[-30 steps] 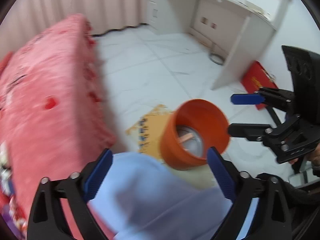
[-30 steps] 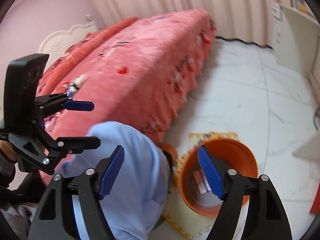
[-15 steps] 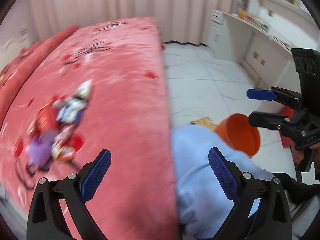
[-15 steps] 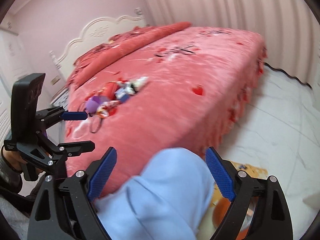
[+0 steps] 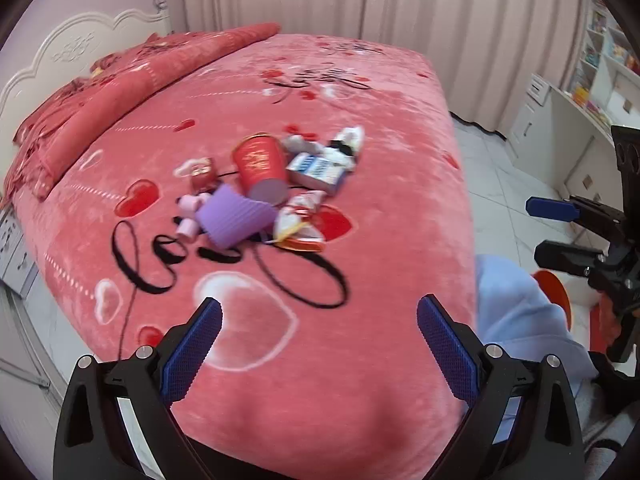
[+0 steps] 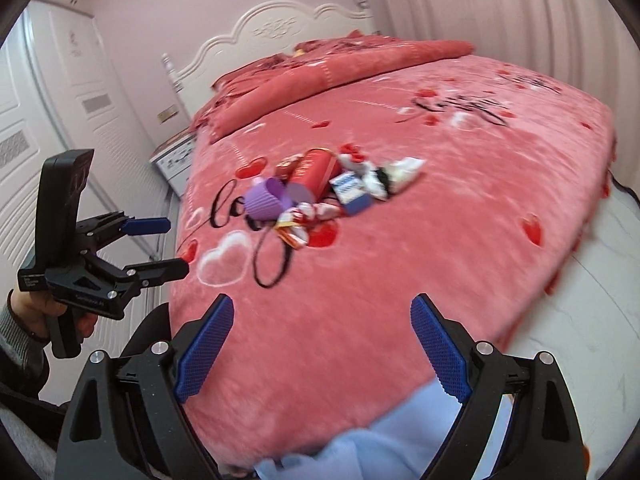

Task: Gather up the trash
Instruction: 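Move both tools back over the bed toward the remaining items, then grasp the pink plastic piece with the left gripper while the right grasps the wrapped candy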

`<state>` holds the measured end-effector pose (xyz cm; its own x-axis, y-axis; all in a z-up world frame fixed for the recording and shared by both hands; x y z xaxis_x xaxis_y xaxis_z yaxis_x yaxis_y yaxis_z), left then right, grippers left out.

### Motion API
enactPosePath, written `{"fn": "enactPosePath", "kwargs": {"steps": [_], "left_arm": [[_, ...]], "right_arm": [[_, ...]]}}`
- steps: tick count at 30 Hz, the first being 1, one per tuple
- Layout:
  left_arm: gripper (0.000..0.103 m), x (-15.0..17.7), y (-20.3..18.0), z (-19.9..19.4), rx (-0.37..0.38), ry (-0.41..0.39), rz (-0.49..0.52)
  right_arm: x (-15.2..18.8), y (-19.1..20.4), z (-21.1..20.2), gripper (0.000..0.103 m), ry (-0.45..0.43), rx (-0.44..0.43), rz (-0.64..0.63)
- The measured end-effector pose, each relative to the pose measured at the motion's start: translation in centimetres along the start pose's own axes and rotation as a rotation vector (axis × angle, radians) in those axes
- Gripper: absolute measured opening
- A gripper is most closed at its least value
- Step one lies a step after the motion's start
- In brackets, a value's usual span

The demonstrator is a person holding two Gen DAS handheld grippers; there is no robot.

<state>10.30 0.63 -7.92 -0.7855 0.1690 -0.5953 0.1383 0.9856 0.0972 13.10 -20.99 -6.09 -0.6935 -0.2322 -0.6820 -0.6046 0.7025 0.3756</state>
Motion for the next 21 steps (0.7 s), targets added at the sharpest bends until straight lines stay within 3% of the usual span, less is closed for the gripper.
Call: {"fn": "enactPosePath", "kwargs": {"steps": [11, 21], "left_arm": [[0.096, -1.9, 6.3, 3.9, -0.025, -0.001, 0.009], [0.096, -3.1, 10.8, 9.6, 0.042, 0.024, 0.117]], "right_arm": [[-3.7, 1.8, 8.1, 0.089, 0.072, -0.073, -0.045], [-5.0, 1.6, 14.3, 0.089, 0.12, -0.089, -0.101]]}}
Point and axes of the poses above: each gripper's, at about its wrist camera, not at the fingertips, and z roughly the way its jaws point, y to its left, x to its underside, the point moved 5 cm from there along z, roughly the way its jaws point, and after that the axes turned 8 degrees about -x, right-handed, at the moved point
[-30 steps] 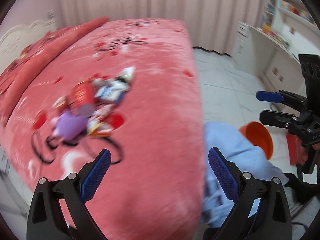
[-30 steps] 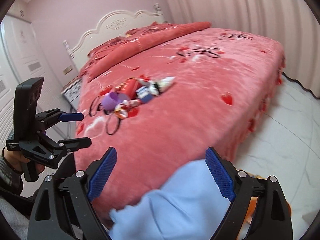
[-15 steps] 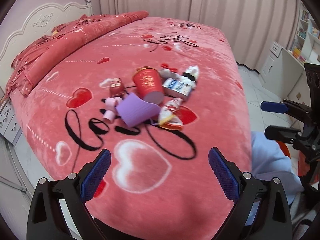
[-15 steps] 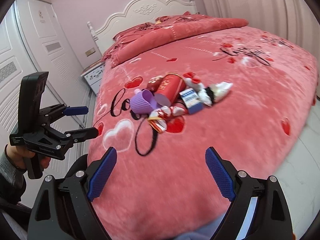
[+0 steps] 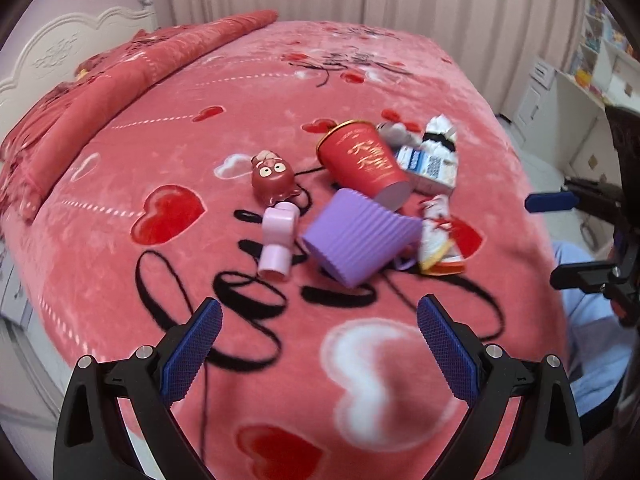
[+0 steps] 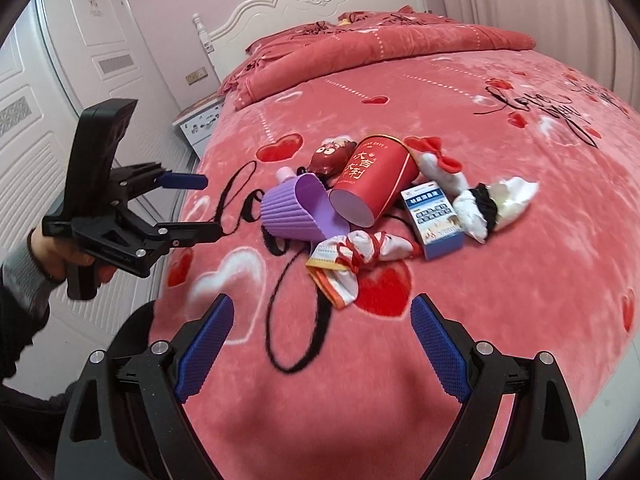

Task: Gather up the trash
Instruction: 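Grasp the pink plastic piece with the left gripper while the right grasps the wrapped candy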

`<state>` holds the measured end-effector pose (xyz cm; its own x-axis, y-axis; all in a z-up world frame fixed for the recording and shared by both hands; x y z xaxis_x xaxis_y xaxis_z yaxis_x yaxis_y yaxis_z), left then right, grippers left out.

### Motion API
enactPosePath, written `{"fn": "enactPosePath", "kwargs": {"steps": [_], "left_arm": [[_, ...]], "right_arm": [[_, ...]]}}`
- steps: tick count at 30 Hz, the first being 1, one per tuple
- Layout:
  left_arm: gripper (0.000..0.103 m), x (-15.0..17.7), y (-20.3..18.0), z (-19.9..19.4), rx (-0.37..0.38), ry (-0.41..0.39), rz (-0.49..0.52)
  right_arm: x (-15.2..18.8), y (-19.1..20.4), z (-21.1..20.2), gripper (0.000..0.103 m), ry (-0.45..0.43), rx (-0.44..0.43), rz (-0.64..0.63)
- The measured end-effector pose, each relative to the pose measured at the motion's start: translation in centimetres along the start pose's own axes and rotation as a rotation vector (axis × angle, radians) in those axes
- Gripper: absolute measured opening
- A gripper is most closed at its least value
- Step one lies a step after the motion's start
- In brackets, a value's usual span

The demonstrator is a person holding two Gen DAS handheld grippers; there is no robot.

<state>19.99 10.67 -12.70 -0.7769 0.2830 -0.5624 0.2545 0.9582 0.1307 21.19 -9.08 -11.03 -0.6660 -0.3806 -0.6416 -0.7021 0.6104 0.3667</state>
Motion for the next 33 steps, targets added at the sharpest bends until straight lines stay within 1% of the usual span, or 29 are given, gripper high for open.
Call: {"fn": "enactPosePath", "kwargs": {"steps": [4, 8, 9, 13, 14, 15, 17, 19, 20, 22, 25, 27, 28, 29, 30, 31, 32, 33], "left_arm": [[0.096, -0.3, 1.6, 2.4, 0.036, -0.003, 0.044], [0.096, -1.0, 2.7, 4.5, 0.085, 0.003, 0.051], [0.092, -1.2, 2.8, 5.1, 0.099, 0.002, 0.062], [0.09, -2.0, 3.1, 5.8, 0.157, -0.021, 0.096], [0.087, -2.0, 3.2, 5.8, 0.176, -0.017, 0.103], [0.08, -1.9, 3.5, 5.8, 0.201, -0.001, 0.114], [0.08, -1.5, 4.0, 6.0, 0.197, 0.015, 0.13], [0.071, -0.9, 4.2, 6.4, 0.205, 0.042, 0.135], [0.07, -0.8, 4.0, 6.6, 0.214, 0.045, 0.138], [0.07, -0.9, 3.3, 7.0, 0.221, 0.043, 0.159], [0.07, -1.4, 2.7, 8.2, 0.21, 0.045, 0.164], [0.069, -1.9, 2.6, 8.7, 0.224, 0.034, 0.138], [0.067, -2.2, 2.7, 9.0, 0.225, 0.035, 0.132], [0.065, -2.3, 2.5, 9.2, 0.217, 0.038, 0.137], [0.06, -2.3, 2.4, 9.3, 0.206, 0.037, 0.146], [0.055, -2.3, 2.4, 9.3, 0.203, 0.038, 0.144], [0.051, -2.3, 2.6, 9.2, 0.201, 0.038, 0.13], [0.04, -2.3, 2.9, 9.2, 0.201, 0.038, 0.105]], "right_arm": [[-0.5, -0.5, 2.1, 0.089, 0.013, 0.015, -0.041], [-0.9, -0.7, 4.1, 0.089, 0.026, 0.034, -0.105], [-1.0, -0.8, 4.6, 0.089, 0.03, 0.042, -0.123], [-1.5, -1.4, 6.4, 0.089, 0.045, 0.053, -0.163], [-1.6, -1.6, 6.8, 0.089, 0.051, 0.051, -0.169], [-1.6, -1.7, 7.1, 0.089, 0.055, 0.05, -0.173], [-1.8, -2.0, 7.6, 0.089, 0.06, 0.046, -0.182], [-1.8, -2.3, 7.9, 0.089, 0.069, 0.044, -0.188], [-1.8, -2.4, 8.2, 0.089, 0.072, 0.048, -0.193], [-1.8, -2.7, 8.5, 0.089, 0.078, 0.056, -0.194], [-1.6, -3.3, 9.1, 0.088, 0.09, 0.064, -0.19], [-1.7, -3.7, 9.3, 0.082, 0.092, 0.053, -0.177], [-1.7, -3.9, 9.5, 0.081, 0.093, 0.046, -0.168], [-1.8, -4.1, 9.6, 0.076, 0.094, 0.042, -0.158], [-1.8, -4.2, 9.7, 0.069, 0.097, 0.042, -0.15], [-1.8, -4.5, 9.8, 0.066, 0.1, 0.045, -0.14], [-1.8, -4.8, 9.7, 0.06, 0.096, 0.047, -0.126], [-1.9, -5.1, 9.5, 0.05, 0.087, 0.044, -0.105]]}}
Point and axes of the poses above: each gripper's, at about its wrist camera, not at the fingertips, and z roughly the way its jaws point, y to its left, x to its underside, the point moved 5 cm from there along z, roughly the way its jaws point, and after that the axes turned 8 degrees about -x, right-handed, at the moved point
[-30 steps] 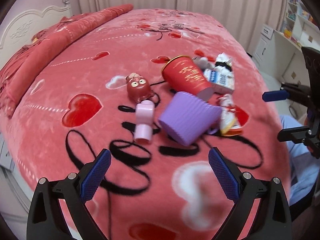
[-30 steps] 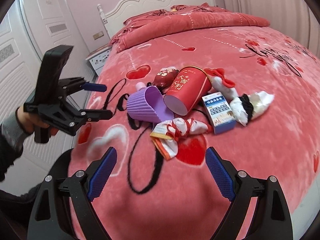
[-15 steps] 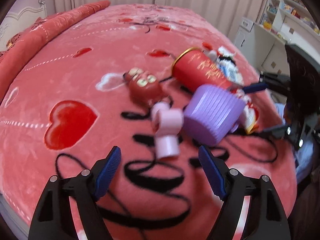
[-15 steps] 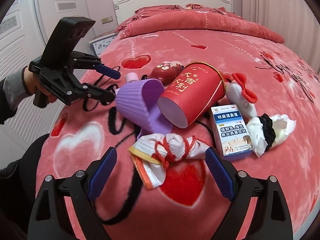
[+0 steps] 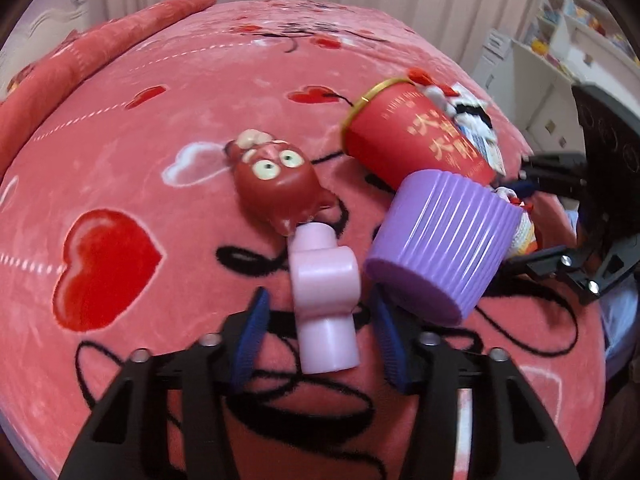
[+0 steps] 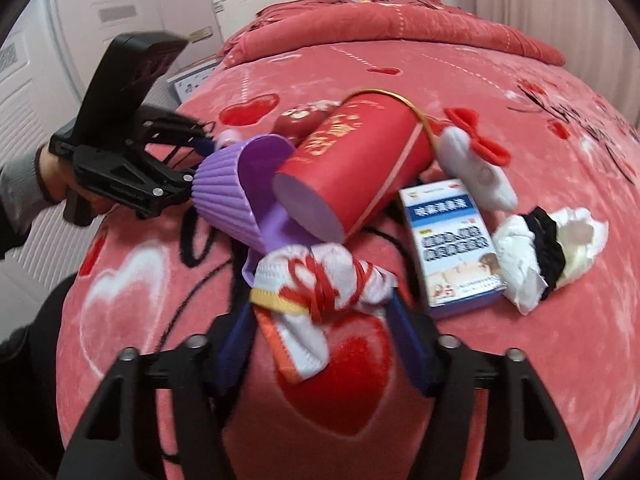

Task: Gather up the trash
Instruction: 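Grasp the pink plastic piece with the left gripper while the right grasps the wrapped candy, then carry the pink piece and wrapped candy over the orange bucket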

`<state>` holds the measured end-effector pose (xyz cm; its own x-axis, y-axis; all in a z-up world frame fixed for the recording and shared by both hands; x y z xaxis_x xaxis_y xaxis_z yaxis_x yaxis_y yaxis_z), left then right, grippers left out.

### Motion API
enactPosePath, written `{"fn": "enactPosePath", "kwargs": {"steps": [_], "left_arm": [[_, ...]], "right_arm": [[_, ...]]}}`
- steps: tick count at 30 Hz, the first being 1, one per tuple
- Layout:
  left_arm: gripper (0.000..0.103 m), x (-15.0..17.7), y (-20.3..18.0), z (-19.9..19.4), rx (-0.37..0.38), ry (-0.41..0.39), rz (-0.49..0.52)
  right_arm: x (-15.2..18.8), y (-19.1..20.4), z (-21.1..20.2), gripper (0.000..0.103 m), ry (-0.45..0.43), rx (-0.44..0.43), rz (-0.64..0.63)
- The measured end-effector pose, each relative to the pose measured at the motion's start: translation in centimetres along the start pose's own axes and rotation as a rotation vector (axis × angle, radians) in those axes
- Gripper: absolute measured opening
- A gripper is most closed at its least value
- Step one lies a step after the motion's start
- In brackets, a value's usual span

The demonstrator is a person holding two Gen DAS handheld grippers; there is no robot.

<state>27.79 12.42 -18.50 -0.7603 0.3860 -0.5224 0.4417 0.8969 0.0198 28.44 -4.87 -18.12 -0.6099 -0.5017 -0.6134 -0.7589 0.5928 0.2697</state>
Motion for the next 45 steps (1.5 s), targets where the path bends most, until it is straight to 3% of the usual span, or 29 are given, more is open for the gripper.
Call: {"fn": "enactPosePath", "kwargs": {"steps": [1, 2, 7, 13, 20, 27, 35, 45], "left_arm": [[0.029, 0.1, 0.3, -0.2, 0.001, -0.003, -0.02], [0.027, 0.3, 0.5, -0.5, 0.003, -0.006, -0.029], [0.027, 1.0, 0.3, -1.3, -0.017, 0.011, -0.067], [0.027, 2.5, -1.5, -3.4, -0.022, 0.018, -0.097], [0.027, 5.3, -4.9, -6.9, -0.031, 0.044, -0.145], [0.027, 6.9, -11.1, -11.3, 0.003, 0.012, -0.154], [0.027, 6.2, -18.9, -13.3, 0.04, -0.01, -0.053], [0.027, 1.3, -27.9, -13.0, 0.112, -0.057, 0.115]], "right_arm": [[0.0, -0.2, -0.2, 0.045, -0.006, 0.001, 0.012], [0.0, -0.6, -0.4, 0.038, -0.012, 0.006, 0.026], [0.0, -0.7, -1.2, 0.023, -0.016, 0.01, 0.035], [0.9, 1.3, -3.5, 0.022, -0.029, -0.016, 0.027], [4.1, 4.9, -7.6, 0.022, -0.034, -0.052, 0.03], [7.9, 8.3, -12.7, 0.022, -0.059, -0.077, 0.037], [11.9, 9.6, -18.7, 0.022, -0.123, -0.054, 0.07], [16.5, 6.2, -27.2, 0.022, -0.255, 0.061, 0.178]]}}
Point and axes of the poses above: each gripper's, at about its wrist camera, not at the fingertips, and z roughly the way its jaws point, y to its left, x to its underside, the point moved 5 cm from there along z, roughly the way its jaws point, and after that the axes turned 8 degrees about -x, right-handed, at the moved point
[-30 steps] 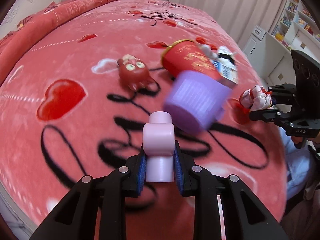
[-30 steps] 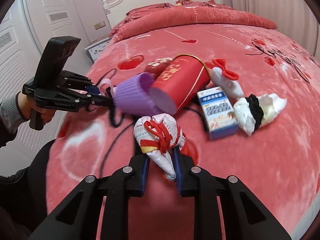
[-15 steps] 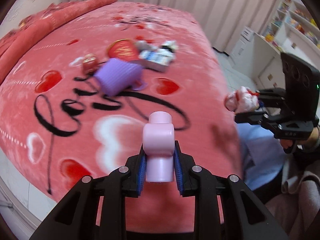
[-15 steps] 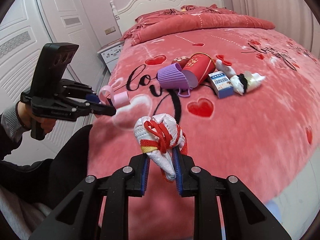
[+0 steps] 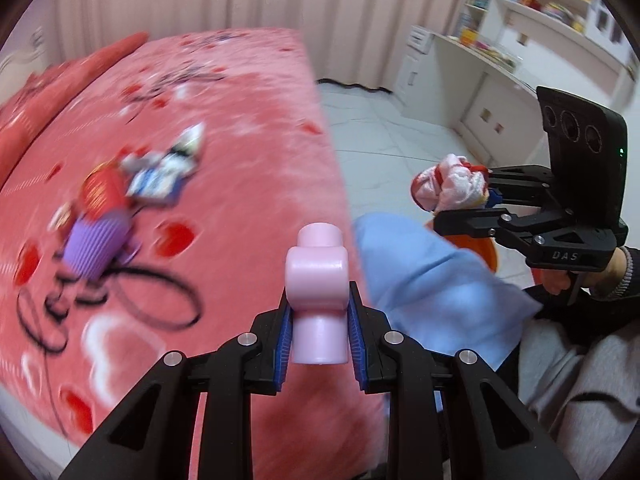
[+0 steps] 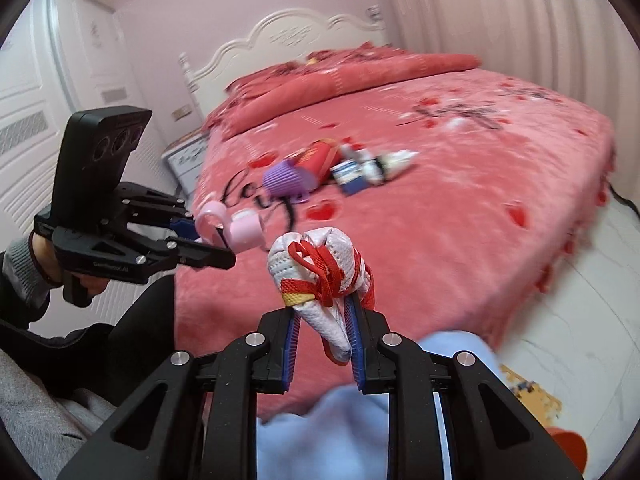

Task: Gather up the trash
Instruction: 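Carry the pink piece and wrapped candy over the orange bucket, then open both grippers to drop the items into the orange bucket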

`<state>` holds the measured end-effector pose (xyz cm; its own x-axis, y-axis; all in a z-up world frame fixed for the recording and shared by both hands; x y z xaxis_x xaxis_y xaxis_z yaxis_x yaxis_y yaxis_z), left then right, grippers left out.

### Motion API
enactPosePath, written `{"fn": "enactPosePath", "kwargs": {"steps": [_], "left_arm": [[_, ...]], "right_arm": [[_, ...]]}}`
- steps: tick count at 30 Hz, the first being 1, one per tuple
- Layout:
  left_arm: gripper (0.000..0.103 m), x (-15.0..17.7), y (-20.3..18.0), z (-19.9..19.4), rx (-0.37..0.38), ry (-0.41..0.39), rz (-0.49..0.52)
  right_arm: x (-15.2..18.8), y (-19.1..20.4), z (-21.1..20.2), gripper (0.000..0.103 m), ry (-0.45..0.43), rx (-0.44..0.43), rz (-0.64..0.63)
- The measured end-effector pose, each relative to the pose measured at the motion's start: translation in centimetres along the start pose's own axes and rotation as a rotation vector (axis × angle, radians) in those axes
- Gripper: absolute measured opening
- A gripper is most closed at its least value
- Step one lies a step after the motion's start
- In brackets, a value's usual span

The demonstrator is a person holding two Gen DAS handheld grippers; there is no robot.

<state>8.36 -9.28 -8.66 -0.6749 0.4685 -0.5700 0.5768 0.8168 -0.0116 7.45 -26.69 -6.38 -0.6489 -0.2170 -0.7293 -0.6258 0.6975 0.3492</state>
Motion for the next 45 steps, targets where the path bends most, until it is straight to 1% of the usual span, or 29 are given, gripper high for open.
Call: {"fn": "enactPosePath", "kwargs": {"steps": [3, 6, 11, 12, 14, 18, 22, 27, 33, 39, 44, 45], "left_arm": [[0.027, -2.3, -2.8, 1.3, 0.038, -0.006, 0.061], [0.027, -4.1, -5.4, 2.6, 0.075, -0.008, 0.119], [0.027, -7.3, -10.3, 5.0, 0.157, -0.006, 0.221], [0.027, -8.1, -11.8, 5.8, 0.178, -0.006, 0.25], [0.027, -9.0, -13.6, 6.5, 0.207, -0.005, 0.286], [0.027, -10.8, -18.1, 8.7, 0.281, -0.001, 0.36], [0.027, -11.7, -22.3, 11.2, 0.346, 0.027, 0.416], [0.027, -11.7, -27.2, 13.9, 0.401, 0.068, 0.494], [0.027, -11.2, -30.2, 17.4, 0.426, 0.134, 0.539], [0.027, -10.2, -31.1, 20.6, 0.432, 0.207, 0.539], [0.027, -9.7, -31.4, 22.1, 0.415, 0.242, 0.55], [0.027, -9.6, -31.4, 22.4, 0.411, 0.244, 0.551]], "right_arm": [[0.8, -2.1, -2.8, 0.022, -0.036, 0.043, 0.046], [2.0, -4.3, -5.9, 0.022, -0.064, 0.109, 0.086], [4.3, -8.1, -11.0, 0.022, -0.104, 0.215, 0.159], [4.8, -8.8, -12.0, 0.022, -0.108, 0.234, 0.171], [6.2, -10.5, -14.0, 0.022, -0.104, 0.286, 0.192], [8.9, -13.4, -17.2, 0.022, -0.097, 0.36, 0.252], [12.0, -16.1, -19.8, 0.022, -0.09, 0.425, 0.316], [15.6, -18.5, -21.7, 0.022, -0.091, 0.468, 0.398], [20.2, -21.0, -22.7, 0.022, -0.1, 0.491, 0.504], [22.4, -22.5, -21.7, 0.022, -0.088, 0.481, 0.565], [23.5, -23.3, -20.5, 0.023, -0.068, 0.471, 0.596], [23.5, -23.3, -20.3, 0.028, -0.067, 0.47, 0.601]]}}
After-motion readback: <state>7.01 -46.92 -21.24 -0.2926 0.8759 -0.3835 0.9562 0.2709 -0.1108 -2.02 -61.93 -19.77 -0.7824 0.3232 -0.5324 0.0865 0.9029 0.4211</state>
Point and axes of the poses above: each gripper's, at about its wrist camera, not at the fingertips, and z roughly the way its jaws point, y to its left, x to its underside, the point moved 5 cm from there along z, roughly the way its jaws point, and after that the axes turned 8 degrees about -x, right-handed, at the moved point
